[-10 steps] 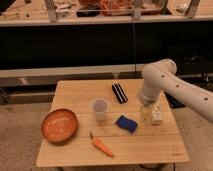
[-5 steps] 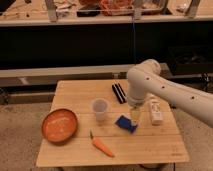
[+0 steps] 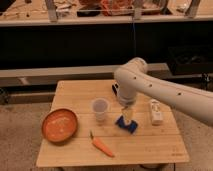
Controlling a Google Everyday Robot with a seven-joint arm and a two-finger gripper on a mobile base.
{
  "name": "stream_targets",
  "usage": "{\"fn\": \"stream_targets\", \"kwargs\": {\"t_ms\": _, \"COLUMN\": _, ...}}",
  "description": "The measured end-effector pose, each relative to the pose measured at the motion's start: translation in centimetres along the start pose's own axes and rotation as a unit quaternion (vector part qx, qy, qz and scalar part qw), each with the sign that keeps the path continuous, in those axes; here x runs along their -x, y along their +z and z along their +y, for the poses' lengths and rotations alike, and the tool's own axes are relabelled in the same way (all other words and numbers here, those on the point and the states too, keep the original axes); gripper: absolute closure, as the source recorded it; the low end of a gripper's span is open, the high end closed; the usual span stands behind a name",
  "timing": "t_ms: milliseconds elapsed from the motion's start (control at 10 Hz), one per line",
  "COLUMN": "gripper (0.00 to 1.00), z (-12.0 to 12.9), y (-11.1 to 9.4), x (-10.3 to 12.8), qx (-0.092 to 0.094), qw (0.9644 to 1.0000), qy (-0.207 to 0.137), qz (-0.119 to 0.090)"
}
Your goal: Move the arm in a circular motion
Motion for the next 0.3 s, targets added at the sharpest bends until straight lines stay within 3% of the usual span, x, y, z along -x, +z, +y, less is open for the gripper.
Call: {"fn": "stream_targets", "kwargs": {"t_ms": 300, "gripper": 0.20, "z": -0.71, "y": -0.14, "x": 0.42, "qx": 0.002, "qw": 0.9998, "qy": -0.014, "qz": 0.011}}
